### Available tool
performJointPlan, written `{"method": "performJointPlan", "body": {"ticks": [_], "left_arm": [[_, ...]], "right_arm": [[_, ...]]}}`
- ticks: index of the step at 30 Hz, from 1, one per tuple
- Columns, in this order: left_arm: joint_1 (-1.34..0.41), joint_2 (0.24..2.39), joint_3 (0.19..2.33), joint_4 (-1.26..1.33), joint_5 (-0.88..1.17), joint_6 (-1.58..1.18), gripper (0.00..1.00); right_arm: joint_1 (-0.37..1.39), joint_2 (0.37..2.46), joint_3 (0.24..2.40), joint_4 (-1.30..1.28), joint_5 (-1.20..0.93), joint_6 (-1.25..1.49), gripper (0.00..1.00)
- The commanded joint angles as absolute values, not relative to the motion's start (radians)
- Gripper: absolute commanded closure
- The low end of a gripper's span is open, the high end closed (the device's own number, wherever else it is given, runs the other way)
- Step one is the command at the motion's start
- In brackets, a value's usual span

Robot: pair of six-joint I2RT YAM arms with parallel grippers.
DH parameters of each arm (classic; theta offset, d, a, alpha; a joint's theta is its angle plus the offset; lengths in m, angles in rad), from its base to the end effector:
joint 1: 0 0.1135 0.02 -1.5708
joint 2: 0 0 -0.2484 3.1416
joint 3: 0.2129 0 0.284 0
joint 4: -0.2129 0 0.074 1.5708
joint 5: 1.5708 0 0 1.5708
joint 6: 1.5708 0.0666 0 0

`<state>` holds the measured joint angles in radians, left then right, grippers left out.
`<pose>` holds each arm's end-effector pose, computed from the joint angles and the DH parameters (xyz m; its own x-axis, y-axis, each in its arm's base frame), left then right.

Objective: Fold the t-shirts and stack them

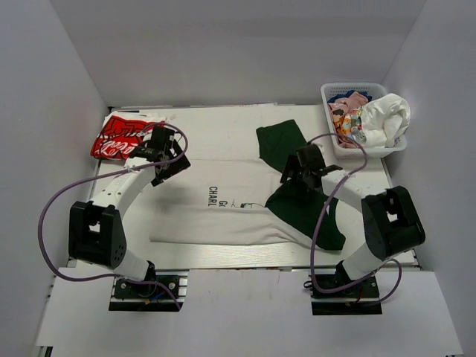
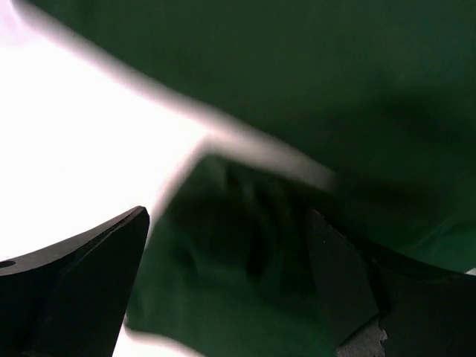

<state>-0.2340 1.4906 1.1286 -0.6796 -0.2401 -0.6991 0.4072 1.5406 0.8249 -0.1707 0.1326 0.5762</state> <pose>0.3451 -0.0660 0.1992 -0.7125 -0.4727 -0.5185 -0.4573 0.8733 -0.1678 0.3248 0.1305 0.1164 -0.7686 0.2566 -0.5859 0.1228 0.9582 0.2586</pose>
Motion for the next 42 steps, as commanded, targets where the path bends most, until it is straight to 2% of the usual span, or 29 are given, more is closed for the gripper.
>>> {"method": "performJointPlan", "body": {"ticks": [1,3,6,9,10,13,16,20,26,30,35,41,42], "left_arm": [[-0.213,1.486,1.163,-0.676,-0.268,-0.678,0.00],[-0.213,1.497,1.172,-0.664,-0.268,-0.678,0.00],[-0.204,1.520,1.172,-0.653,-0.244,-0.658,0.00],[-0.195,1.545,1.183,-0.663,-0.244,-0.658,0.00],[-0.195,1.545,1.183,-0.663,-0.235,-0.658,0.00],[-0.186,1.545,1.163,-0.663,-0.235,-0.649,0.00],[-0.186,1.545,1.129,-0.643,-0.224,-0.649,0.00],[-0.186,1.545,1.105,-0.634,-0.199,-0.649,0.00],[-0.186,1.545,1.104,-0.643,-0.202,-0.649,0.00],[-0.186,1.534,1.095,-0.634,-0.202,-0.649,0.00],[-0.186,1.534,1.095,-0.634,-0.213,-0.649,0.00],[-0.176,1.534,1.086,-0.634,-0.204,-0.640,0.00],[-0.176,1.534,1.086,-0.634,-0.215,-0.640,0.00]], "right_arm": [[0.382,1.578,0.981,-0.089,0.407,0.546,0.10],[0.362,1.592,1.046,-0.072,0.436,0.467,0.10],[0.353,1.612,1.065,-0.014,0.300,0.372,0.10],[0.364,1.605,1.100,-0.080,0.200,0.339,0.10],[0.362,1.586,1.088,-0.175,0.183,0.347,0.10],[0.382,1.485,1.026,-0.261,0.098,0.385,0.10],[0.400,1.360,0.837,-0.213,0.011,0.422,0.10],[0.420,1.344,0.735,-0.121,-0.098,0.472,0.10],[0.448,1.486,0.750,-0.026,-0.109,0.505,0.10],[0.472,1.552,0.784,0.129,-0.110,0.526,0.10],[0.520,1.623,0.910,0.205,0.033,0.514,0.10],[0.543,1.738,1.086,0.095,0.080,0.440,0.10],[0.545,1.741,1.112,0.007,0.084,0.431,0.10]]}}
